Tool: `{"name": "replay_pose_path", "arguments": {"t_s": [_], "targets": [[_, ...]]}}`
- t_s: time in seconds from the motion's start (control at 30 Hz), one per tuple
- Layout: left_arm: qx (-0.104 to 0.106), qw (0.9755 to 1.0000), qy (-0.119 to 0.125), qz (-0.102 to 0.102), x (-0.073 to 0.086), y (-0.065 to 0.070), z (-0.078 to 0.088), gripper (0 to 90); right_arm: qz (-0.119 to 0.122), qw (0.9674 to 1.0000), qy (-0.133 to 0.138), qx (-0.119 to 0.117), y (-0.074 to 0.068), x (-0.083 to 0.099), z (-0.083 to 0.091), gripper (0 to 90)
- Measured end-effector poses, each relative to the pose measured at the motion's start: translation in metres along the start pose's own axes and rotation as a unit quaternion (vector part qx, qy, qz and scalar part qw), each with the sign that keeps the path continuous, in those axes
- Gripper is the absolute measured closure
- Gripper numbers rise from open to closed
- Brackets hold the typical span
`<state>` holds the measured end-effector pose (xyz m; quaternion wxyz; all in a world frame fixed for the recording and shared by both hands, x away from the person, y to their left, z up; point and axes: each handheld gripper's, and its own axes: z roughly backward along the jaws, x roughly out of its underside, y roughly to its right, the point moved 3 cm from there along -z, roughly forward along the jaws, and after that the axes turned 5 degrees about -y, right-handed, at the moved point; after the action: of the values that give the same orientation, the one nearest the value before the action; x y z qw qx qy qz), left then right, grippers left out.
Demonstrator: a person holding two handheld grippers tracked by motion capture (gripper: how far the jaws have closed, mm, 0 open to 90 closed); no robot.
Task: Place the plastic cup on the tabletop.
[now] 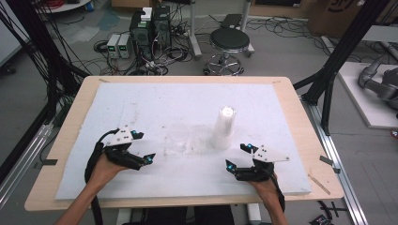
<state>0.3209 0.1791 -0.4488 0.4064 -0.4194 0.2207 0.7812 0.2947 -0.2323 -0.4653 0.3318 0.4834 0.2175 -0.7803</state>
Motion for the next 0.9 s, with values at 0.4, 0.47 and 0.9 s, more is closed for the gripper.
{"name": "replay_pose_path", "arguments": {"t_s": [0.4, 0.47, 0.9], "targets": [[-0.08, 0.9923, 0.079, 0.053, 0.041, 0.001, 0.027, 9.2, -0.003, 0.9998, 0.019, 0.012, 0.001, 0.001, 0.003, 15.4], [-0.084, 0.9917, 0.079, 0.056, 0.042, 0.001, 0.027, 9.2, -0.003, 0.9998, 0.019, 0.012, 0.001, 0.001, 0.003, 15.3], [-0.087, 0.9879, 0.094, 0.087, 0.056, -0.006, 0.028, 9.3, -0.006, 0.9997, 0.015, 0.017, 0.001, 0.001, 0.003, 15.4]]}}
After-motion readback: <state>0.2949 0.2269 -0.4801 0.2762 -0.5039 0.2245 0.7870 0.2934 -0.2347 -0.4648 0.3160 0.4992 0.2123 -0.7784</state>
